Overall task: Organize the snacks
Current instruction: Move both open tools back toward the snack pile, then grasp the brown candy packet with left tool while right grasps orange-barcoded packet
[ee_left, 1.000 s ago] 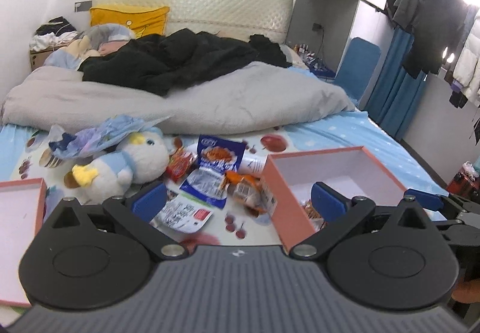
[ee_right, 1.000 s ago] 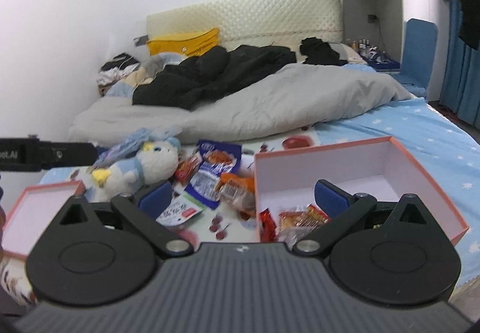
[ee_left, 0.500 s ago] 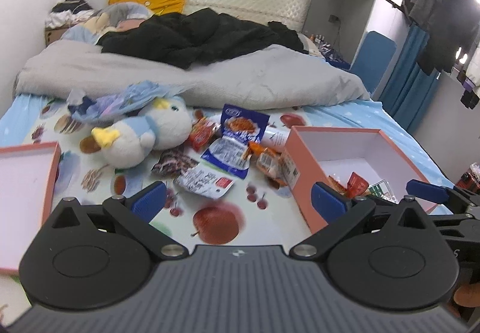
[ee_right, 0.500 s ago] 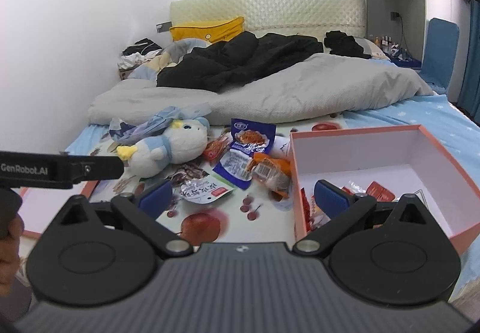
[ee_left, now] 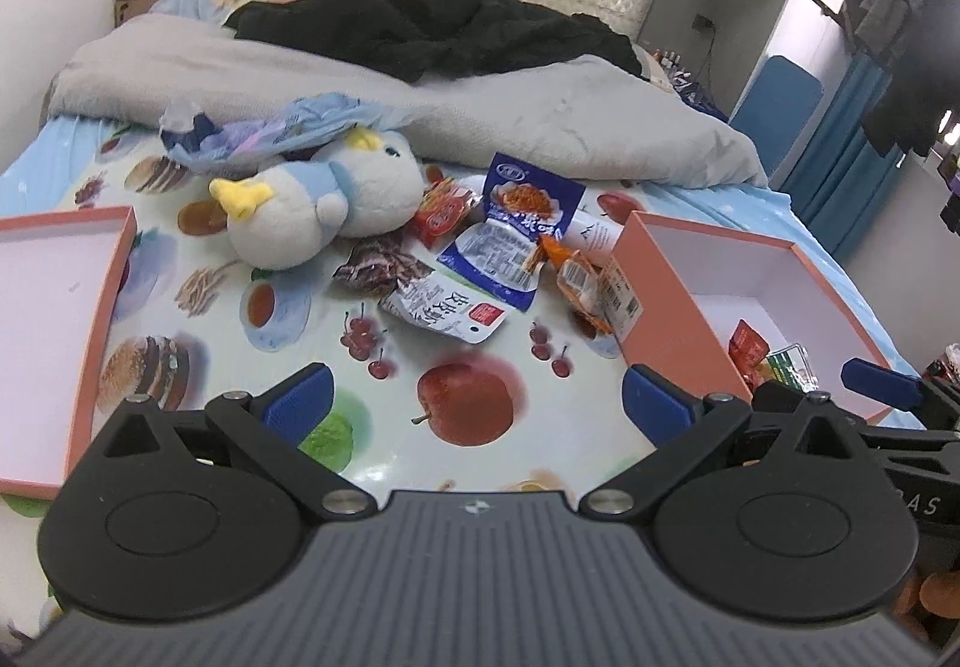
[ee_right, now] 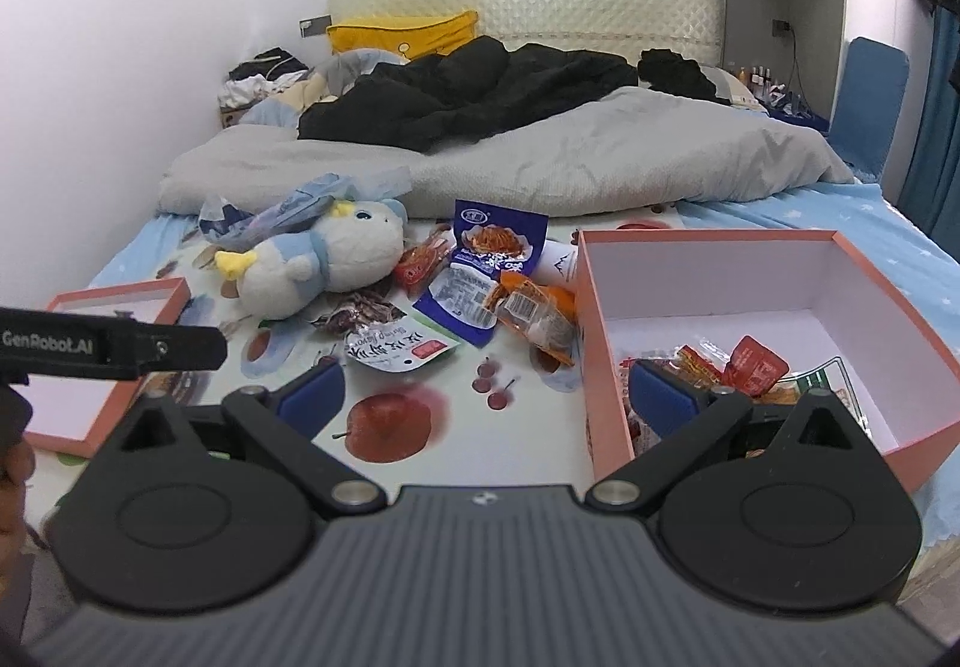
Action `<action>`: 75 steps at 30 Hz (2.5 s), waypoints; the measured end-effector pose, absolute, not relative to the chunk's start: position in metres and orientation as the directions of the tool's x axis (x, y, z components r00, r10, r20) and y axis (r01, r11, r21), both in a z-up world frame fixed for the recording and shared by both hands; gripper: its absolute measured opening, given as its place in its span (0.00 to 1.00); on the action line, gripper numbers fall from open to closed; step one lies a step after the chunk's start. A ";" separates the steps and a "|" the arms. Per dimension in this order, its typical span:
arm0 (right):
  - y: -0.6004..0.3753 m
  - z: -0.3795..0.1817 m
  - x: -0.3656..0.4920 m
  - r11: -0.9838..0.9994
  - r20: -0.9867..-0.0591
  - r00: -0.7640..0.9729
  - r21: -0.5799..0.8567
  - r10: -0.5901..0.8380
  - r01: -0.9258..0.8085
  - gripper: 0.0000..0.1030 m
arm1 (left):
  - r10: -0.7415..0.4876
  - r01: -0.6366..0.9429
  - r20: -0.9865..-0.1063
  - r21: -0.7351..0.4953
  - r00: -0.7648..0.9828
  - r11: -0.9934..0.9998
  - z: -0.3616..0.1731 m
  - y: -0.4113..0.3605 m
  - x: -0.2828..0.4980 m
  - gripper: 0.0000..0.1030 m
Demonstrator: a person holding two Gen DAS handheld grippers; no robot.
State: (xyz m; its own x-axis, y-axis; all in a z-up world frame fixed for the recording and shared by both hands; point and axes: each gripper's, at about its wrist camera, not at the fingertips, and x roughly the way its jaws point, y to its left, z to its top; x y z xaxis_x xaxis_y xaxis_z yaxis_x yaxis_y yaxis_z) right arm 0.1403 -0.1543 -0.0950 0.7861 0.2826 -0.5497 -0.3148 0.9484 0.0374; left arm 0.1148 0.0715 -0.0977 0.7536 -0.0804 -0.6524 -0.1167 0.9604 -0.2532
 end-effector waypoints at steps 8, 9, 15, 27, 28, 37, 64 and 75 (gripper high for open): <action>-0.137 -0.106 0.169 0.944 -0.572 0.778 -0.016 0.261 -0.329 0.92 | -0.093 -0.166 -0.684 -0.303 0.723 0.938 -0.123 0.091 0.144 1.00; -0.133 -0.108 0.174 0.942 -0.580 0.774 -0.032 0.255 -0.334 0.91 | -0.096 -0.176 -0.689 -0.314 0.718 0.933 -0.128 0.095 0.148 1.00; -0.114 -0.122 0.206 0.924 -0.602 0.755 -0.071 0.259 -0.375 0.86 | -0.120 -0.226 -0.713 -0.371 0.691 0.901 -0.157 0.113 0.179 1.00; -0.080 -0.173 0.277 0.900 -0.661 0.721 -0.160 0.207 -0.405 0.74 | -0.148 -0.271 -0.743 -0.411 0.653 0.870 -0.209 0.139 0.252 0.99; -0.078 -0.176 0.282 0.899 -0.664 0.719 -0.162 0.205 -0.406 0.73 | -0.149 -0.270 -0.745 -0.410 0.650 0.871 -0.212 0.139 0.257 0.99; -0.055 -0.208 0.326 0.869 -0.663 0.736 -0.280 0.133 -0.408 0.67 | -0.169 -0.247 -0.748 -0.411 0.642 0.878 -0.246 0.140 0.304 0.88; -0.041 -0.257 0.379 0.802 -0.644 0.760 -0.496 -0.082 -0.334 0.45 | 0.069 -0.313 -0.804 -0.150 0.591 0.938 -0.271 0.110 0.376 0.75; -0.047 -0.248 0.374 0.807 -0.635 0.769 -0.495 -0.081 -0.323 0.30 | 0.100 -0.296 -0.805 -0.096 0.584 0.950 -0.269 0.110 0.373 0.50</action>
State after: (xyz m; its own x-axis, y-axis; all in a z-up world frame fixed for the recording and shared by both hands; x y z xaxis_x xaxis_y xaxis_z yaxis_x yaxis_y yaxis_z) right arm 0.3743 -0.0473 -0.2476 0.7686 -0.0813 -0.6346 -0.3230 0.8069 -0.4946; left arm 0.3728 0.1105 -0.2695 0.5842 0.1003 -0.8054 -0.2960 0.9503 -0.0965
